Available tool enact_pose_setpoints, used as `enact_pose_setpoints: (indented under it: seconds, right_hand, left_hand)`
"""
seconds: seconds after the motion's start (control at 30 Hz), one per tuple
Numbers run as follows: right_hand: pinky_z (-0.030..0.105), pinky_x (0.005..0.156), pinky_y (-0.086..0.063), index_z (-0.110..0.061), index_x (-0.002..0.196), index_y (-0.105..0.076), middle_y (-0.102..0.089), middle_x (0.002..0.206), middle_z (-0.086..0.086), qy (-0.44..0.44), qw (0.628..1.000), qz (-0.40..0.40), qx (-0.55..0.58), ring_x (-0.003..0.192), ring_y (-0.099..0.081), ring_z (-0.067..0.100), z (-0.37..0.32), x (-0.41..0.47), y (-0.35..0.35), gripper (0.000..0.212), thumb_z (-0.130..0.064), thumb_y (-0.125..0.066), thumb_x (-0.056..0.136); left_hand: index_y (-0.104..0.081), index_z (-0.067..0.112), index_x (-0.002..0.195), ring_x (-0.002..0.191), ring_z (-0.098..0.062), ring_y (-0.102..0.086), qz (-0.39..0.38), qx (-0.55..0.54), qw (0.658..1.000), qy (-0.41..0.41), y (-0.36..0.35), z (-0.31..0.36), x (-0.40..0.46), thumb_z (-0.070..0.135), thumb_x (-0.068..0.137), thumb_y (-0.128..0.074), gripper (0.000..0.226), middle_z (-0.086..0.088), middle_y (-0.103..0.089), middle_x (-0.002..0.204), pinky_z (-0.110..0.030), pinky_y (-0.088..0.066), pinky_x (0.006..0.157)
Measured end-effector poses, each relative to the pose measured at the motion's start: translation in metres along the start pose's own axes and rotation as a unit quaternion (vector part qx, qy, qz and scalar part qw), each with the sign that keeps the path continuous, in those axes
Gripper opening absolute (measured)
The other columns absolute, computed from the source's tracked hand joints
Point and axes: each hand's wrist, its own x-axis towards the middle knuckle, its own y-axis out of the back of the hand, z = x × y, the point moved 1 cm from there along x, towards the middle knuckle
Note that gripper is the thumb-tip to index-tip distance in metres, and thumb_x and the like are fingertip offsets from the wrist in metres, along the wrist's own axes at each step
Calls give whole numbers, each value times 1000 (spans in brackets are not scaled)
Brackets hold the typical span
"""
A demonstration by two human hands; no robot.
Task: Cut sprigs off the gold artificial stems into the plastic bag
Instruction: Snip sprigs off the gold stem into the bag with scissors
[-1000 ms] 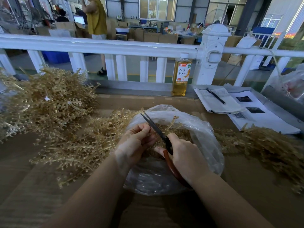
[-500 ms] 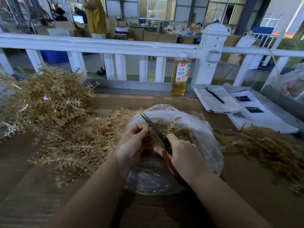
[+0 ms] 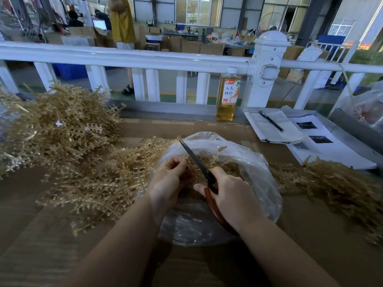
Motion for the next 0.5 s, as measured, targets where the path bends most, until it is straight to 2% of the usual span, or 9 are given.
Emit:
enact_pose_setpoints:
  seconds: [0.17, 0.23, 0.37, 0.5]
  right_hand:
    - [20, 59, -45, -24, 101, -53, -61, 76, -9, -30, 999, 23, 10, 68, -58, 10, 0, 1, -1, 39, -60, -53, 87]
    - [24, 65, -51, -25, 102, -53, -63, 80, -8, -39, 999, 20, 15, 73, -61, 11, 0, 1, -2, 38, -59, -54, 87]
    - [29, 74, -51, -27, 110, -50, -63, 92, -5, -54, 998, 9, -11, 87, -61, 16, -1, 2, -3, 34, -54, -56, 89]
    - [31, 76, -47, -28, 112, -48, -61, 95, -3, -73, 997, -7, -13, 93, -59, 20, -4, 2, -6, 30, -47, -56, 90]
  left_hand:
    - [-47, 18, 87, 53, -17, -67, 60, -89, 994, -26, 10, 15, 0, 21, 100, -41, 14, -3, -71, 68, -26, -53, 43]
    - [-44, 21, 90, 54, -19, -68, 86, -113, 988, -61, 17, 24, -1, 21, 101, -39, 12, -5, -72, 67, -28, -55, 45]
    - [-43, 24, 92, 58, -16, -69, 139, -78, 977, -143, 27, 37, -3, 25, 102, -39, 11, 1, -70, 64, -30, -57, 52]
    - [-40, 28, 88, 51, -7, -61, 207, -51, 949, -231, 32, 43, -4, 27, 103, -36, 15, 9, -64, 57, -23, -52, 49]
